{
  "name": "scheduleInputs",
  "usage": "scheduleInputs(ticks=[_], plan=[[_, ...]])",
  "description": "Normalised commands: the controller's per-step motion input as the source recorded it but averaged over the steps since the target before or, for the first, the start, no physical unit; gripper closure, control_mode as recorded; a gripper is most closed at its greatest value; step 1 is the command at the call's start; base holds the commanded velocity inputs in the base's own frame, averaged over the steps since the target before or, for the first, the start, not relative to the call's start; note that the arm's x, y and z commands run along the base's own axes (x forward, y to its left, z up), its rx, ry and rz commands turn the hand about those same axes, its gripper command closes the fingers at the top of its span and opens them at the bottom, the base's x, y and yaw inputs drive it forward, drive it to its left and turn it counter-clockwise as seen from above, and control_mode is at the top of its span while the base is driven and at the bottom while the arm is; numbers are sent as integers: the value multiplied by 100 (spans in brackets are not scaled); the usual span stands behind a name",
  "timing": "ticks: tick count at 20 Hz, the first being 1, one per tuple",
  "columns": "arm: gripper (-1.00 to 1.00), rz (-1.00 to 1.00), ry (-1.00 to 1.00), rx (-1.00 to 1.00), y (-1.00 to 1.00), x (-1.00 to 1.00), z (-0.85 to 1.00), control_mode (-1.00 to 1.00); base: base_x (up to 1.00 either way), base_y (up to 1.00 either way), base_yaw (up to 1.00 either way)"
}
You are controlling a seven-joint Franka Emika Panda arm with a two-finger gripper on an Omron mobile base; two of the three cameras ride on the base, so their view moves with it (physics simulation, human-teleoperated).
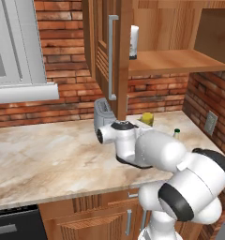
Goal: Pick the mustard and mustard from the counter and place them in the cabinet.
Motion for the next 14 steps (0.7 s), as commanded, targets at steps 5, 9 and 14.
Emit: scheduleInputs(ticks=[5, 9, 14], plan=[[100, 0, 4, -5, -35, -23, 100, -100, 0, 0, 0], [100, -2, 12, -7, -35, -27, 95, -100, 0, 0, 0], [100, -2, 12, -7, -37, -32, 89, -100, 0, 0, 0]])
